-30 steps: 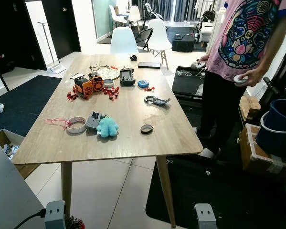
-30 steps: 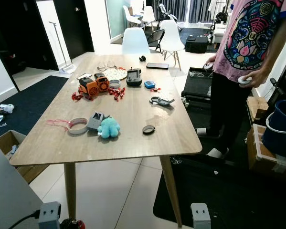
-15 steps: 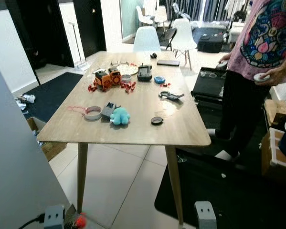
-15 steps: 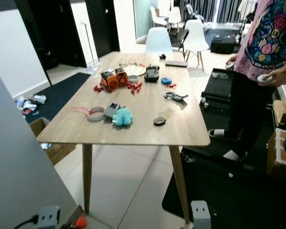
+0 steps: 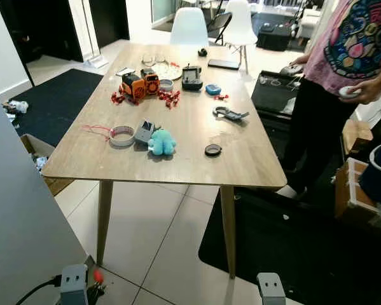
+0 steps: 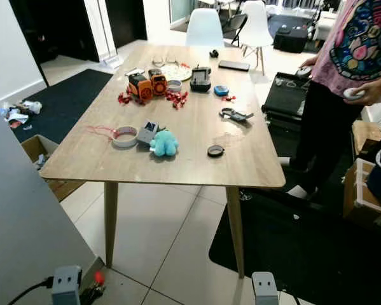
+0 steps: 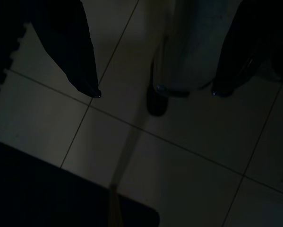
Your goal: Hang keys on a hook
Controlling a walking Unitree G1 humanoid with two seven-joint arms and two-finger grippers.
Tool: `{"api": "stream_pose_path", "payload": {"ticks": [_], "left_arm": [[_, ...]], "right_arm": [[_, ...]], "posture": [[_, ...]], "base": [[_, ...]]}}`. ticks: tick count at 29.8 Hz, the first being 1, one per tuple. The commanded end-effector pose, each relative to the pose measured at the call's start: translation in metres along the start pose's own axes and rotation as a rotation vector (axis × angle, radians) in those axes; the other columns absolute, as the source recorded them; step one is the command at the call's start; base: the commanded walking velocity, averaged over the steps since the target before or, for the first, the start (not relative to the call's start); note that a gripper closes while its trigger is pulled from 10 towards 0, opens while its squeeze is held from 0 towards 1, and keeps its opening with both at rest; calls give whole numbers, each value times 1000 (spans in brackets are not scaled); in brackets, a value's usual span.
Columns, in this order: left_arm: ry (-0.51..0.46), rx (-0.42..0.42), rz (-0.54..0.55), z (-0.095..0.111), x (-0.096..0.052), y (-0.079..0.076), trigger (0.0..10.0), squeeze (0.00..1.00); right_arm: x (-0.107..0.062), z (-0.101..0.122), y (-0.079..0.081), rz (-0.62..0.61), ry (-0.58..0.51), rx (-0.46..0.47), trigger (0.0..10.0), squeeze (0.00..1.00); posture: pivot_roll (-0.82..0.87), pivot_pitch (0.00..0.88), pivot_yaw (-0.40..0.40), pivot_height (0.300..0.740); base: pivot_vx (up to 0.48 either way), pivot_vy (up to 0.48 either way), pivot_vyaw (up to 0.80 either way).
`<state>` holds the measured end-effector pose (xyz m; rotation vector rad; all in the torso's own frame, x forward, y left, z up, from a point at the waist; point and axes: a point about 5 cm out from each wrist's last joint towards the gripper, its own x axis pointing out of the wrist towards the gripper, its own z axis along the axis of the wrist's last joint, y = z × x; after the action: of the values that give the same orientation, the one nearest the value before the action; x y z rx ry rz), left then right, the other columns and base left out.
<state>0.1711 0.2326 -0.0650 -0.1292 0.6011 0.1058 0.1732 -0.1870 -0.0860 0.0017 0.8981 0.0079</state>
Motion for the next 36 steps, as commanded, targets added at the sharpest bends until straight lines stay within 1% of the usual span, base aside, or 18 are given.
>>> {"api": "stream_pose_path", "payload": {"ticks": [1,5,8,20,23,36], "left_arm": [[-18,16,13,3,-1,5,10000,0],[-24,13,17,4,-1,5,10000,0],[-31,5,24,4,-1,4,10000,0],[-47,-21,34,6,2,1,10000,0],[-48,-31,41,7,2,1,10000,0],[-55,-18,43,12,6,-1,10000,0]], "right_arm": [[-1,-1,-1,-6,-3,6,10000,0],[0,0,-1,-5,-6,-2,10000,0],[0,3,0,10,-11,-41,10000,0],[2,9,1,19,-25,-61,10000,0],[2,10,1,19,-27,-59,10000,0],[3,12,1,23,-30,-76,10000,0]], "posture": [[71,30,1,740],[71,30,-2,740],[73,29,-6,740],[71,26,-13,740],[72,26,-14,740],[69,25,-14,740]], "base": [[0,0,0],[0,0,0],[0,0,0],[0,0,0],[0,0,646],[0,0,800]]}}
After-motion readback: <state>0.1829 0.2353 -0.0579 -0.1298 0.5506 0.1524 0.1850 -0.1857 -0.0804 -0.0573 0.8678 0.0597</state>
